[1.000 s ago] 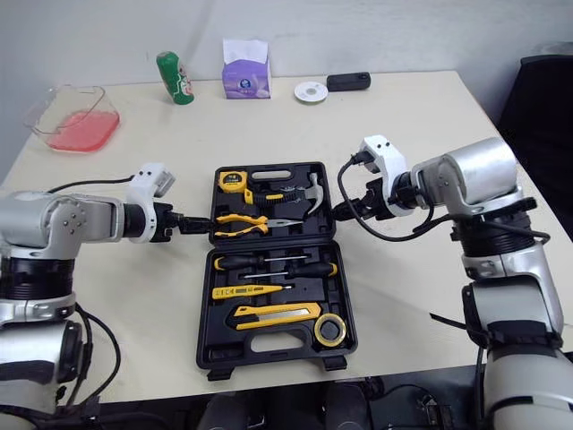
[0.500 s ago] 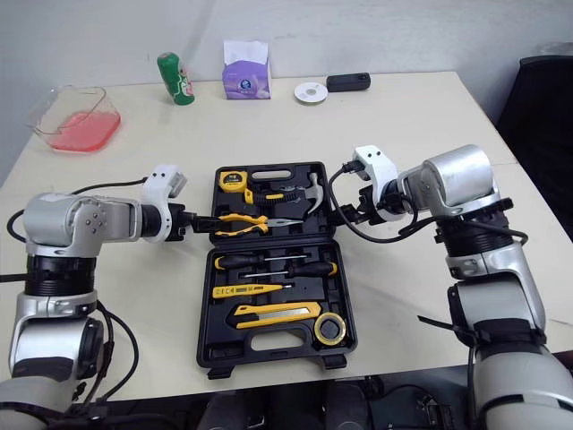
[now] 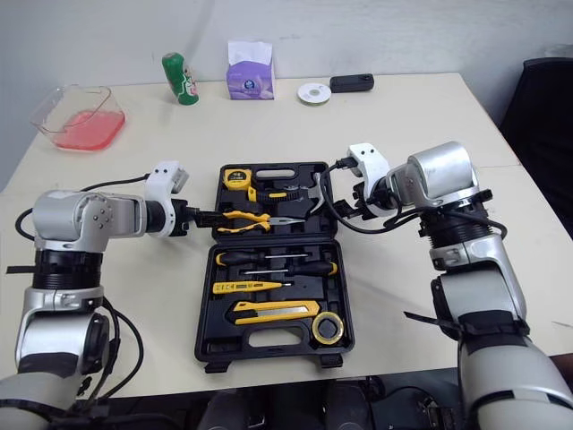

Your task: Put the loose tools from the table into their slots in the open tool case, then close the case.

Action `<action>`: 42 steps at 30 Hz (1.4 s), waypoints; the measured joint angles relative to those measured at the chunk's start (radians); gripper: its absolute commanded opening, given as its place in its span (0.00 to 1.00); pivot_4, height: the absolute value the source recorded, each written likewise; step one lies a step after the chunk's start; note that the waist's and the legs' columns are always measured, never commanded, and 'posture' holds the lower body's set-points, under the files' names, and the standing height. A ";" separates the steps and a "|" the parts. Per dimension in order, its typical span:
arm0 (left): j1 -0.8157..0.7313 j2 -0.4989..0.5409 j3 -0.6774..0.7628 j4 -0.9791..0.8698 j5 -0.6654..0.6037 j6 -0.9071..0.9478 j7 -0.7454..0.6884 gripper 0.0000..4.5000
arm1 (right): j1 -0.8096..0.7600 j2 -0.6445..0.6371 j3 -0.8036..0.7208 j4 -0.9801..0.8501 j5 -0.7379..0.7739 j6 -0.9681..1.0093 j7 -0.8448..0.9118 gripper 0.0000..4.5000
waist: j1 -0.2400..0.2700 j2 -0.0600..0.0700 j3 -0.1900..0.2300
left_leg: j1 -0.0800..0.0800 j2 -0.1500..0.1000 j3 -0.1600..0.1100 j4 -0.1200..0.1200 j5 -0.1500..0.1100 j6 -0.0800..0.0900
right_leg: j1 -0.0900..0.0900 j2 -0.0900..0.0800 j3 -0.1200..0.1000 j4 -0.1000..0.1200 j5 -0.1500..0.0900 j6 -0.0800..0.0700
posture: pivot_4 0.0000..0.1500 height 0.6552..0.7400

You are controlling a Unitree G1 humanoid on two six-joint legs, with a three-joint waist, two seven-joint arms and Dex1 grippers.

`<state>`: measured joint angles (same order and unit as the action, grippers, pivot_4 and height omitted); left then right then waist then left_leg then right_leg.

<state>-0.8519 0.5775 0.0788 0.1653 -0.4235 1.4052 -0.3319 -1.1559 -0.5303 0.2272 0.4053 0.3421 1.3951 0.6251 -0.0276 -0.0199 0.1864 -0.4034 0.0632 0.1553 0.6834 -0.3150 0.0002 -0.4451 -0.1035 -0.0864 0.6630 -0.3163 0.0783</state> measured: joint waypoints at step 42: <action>0.091 -0.179 0.157 -0.112 0.003 -0.196 0.079 0.01 | 0.138 0.192 -0.319 -0.049 -0.006 -0.223 -0.211 0.00 | -0.001 -0.002 -0.001 | -0.001 -0.001 -0.001 -0.001 0.002 0.000 | 0.000 0.000 0.000 -0.001 0.002 0.001 | 1.00 1.00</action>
<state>-0.7610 0.3986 0.2354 0.0533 -0.4200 1.2094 -0.2529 -1.0179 -0.3387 -0.0921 0.3567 0.3362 1.1719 0.4139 -0.0286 -0.0222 0.1850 -0.4048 0.0624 0.1541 0.6826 -0.3131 0.0004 -0.4452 -0.1035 -0.0861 0.6620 -0.3147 0.0794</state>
